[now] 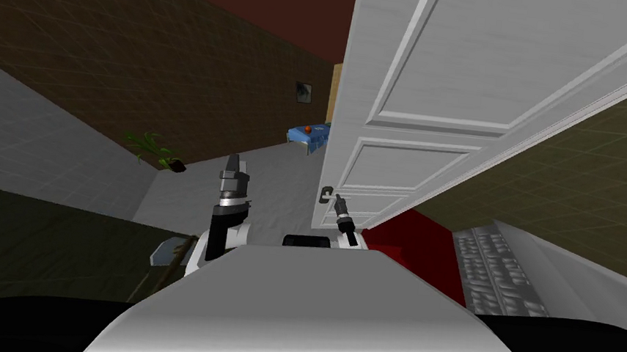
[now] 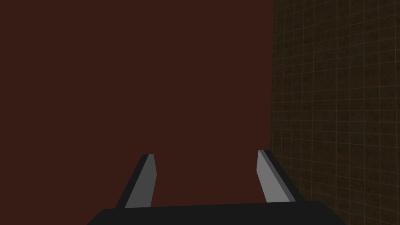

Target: Push the door open

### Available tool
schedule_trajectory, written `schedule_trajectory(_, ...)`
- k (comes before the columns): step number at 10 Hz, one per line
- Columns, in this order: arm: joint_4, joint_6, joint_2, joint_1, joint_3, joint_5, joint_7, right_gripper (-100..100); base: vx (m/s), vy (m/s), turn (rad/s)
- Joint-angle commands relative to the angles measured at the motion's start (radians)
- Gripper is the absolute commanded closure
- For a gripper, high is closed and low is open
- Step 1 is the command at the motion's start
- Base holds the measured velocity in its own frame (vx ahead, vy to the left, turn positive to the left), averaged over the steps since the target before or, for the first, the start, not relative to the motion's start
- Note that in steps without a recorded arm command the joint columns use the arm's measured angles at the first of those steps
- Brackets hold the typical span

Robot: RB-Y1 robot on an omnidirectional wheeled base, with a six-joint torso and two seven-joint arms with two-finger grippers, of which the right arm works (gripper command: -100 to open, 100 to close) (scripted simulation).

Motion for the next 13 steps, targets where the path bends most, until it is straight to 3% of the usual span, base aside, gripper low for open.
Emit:
schedule_trajectory(1,-0.005,0.003,0.013,-0.004,-0.024,-0.007,-0.001,100,0.163,0.143,-0.087)
schedule_trajectory(3,-0.006,0.003,0.044,-0.005,-0.04,-0.012,0.0,100,0.124,0.122,-0.083)
schedule_trajectory(9,-0.034,-0.009,-0.025,0.035,-0.023,-0.025,-0.002,100,0.171,-0.004,-0.128)
schedule_trajectory(13,-0.061,-0.022,-0.043,0.076,-0.005,-0.037,-0.004,100,0.222,0.102,-0.246)
